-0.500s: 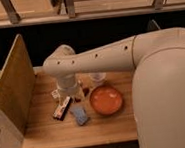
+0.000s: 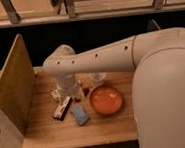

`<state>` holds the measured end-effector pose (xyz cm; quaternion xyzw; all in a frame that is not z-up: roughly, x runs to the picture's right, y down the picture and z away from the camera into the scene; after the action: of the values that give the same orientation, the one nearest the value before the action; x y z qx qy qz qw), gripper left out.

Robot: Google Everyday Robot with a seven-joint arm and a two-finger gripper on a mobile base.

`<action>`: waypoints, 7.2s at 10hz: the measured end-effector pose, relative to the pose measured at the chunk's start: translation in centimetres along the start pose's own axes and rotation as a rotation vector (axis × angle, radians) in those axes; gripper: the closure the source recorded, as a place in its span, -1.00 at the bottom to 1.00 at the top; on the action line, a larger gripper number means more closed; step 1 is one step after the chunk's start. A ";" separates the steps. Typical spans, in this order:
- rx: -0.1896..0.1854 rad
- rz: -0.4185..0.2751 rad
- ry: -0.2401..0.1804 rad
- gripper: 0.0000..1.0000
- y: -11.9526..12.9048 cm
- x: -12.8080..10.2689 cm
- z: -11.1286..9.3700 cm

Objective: Place the eraser on the white sponge

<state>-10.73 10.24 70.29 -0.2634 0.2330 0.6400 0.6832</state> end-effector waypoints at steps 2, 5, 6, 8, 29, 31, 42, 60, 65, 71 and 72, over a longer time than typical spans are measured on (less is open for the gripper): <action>0.000 0.000 0.000 -0.30 0.0 0.0 0.0; 0.000 0.000 0.000 -0.30 0.0 0.0 0.0; 0.000 0.000 0.000 -0.30 0.0 0.0 0.0; 0.000 0.000 0.000 -0.30 0.0 0.0 0.0; 0.051 -0.271 -0.010 -0.30 4.8 -3.1 4.8; 0.062 -0.326 0.046 -0.30 6.3 -3.0 7.1; 0.010 -0.372 0.142 -0.30 8.7 -7.8 15.7; -0.056 -0.382 0.062 0.70 10.4 -8.2 11.4; 0.072 -0.293 0.067 0.70 5.8 -5.5 6.3; 0.204 -0.101 0.193 0.70 -1.8 -1.8 7.0; 0.209 -0.084 0.221 0.70 -2.2 -1.4 8.0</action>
<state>-8.78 14.35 77.32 -0.2692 0.3611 0.5499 0.7034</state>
